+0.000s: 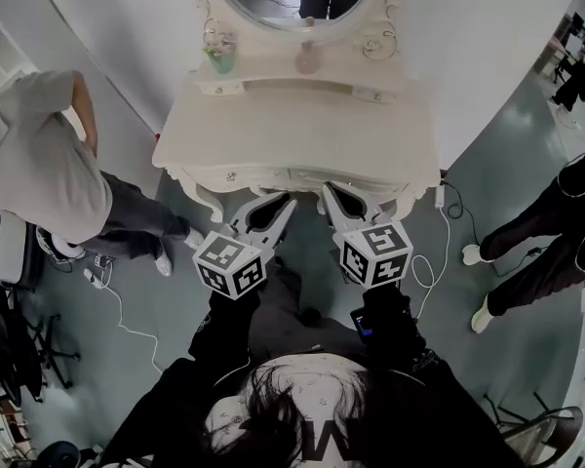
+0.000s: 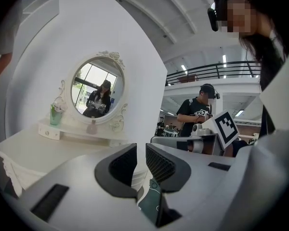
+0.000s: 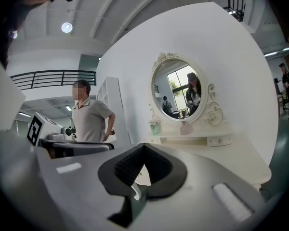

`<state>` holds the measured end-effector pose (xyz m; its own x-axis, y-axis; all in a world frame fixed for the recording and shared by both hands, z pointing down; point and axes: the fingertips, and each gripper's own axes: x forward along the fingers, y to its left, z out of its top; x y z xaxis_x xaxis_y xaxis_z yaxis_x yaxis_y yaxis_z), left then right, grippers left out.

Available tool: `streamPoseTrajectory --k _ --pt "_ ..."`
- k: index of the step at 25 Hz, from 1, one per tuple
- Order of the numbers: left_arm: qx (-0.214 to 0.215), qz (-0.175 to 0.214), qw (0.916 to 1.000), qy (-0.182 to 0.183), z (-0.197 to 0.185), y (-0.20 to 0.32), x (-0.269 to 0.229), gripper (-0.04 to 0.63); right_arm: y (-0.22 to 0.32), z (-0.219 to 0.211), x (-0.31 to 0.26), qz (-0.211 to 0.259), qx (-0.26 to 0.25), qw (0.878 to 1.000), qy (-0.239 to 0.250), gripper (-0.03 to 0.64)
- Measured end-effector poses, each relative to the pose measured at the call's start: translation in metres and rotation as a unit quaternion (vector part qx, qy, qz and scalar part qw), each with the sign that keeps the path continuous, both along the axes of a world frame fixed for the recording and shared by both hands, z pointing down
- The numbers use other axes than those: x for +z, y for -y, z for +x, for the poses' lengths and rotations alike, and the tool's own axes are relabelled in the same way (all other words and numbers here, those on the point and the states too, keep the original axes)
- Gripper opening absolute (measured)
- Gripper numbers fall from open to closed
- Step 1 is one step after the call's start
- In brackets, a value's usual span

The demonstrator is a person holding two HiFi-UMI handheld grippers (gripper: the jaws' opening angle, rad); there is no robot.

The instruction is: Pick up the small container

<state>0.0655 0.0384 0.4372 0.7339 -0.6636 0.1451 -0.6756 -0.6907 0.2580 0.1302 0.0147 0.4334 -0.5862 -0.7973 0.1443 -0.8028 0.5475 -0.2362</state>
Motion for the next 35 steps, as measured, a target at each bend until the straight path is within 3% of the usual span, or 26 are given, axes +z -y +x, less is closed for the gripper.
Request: streamPoseTrajectory --k 8,24,35 --pt "0.010 -0.013 0.9999 0.001 0.000 0.052 0.018 0.051 0.043 0.003 0.020 -0.013 0.013 1.000 0.000 0.009" --pt "0.064 -0.031 0.9975 -0.003 -0.042 0.235 0.020 0.051 0.221 -0.038 0.022 -0.035 0.058 0.998 -0.004 0.009" --pt "0.108 -0.033 0.9936 -0.009 -0.064 0.298 0.024 0.051 0.284 -0.061 0.026 -0.045 0.090 0.995 -0.019 0.009"
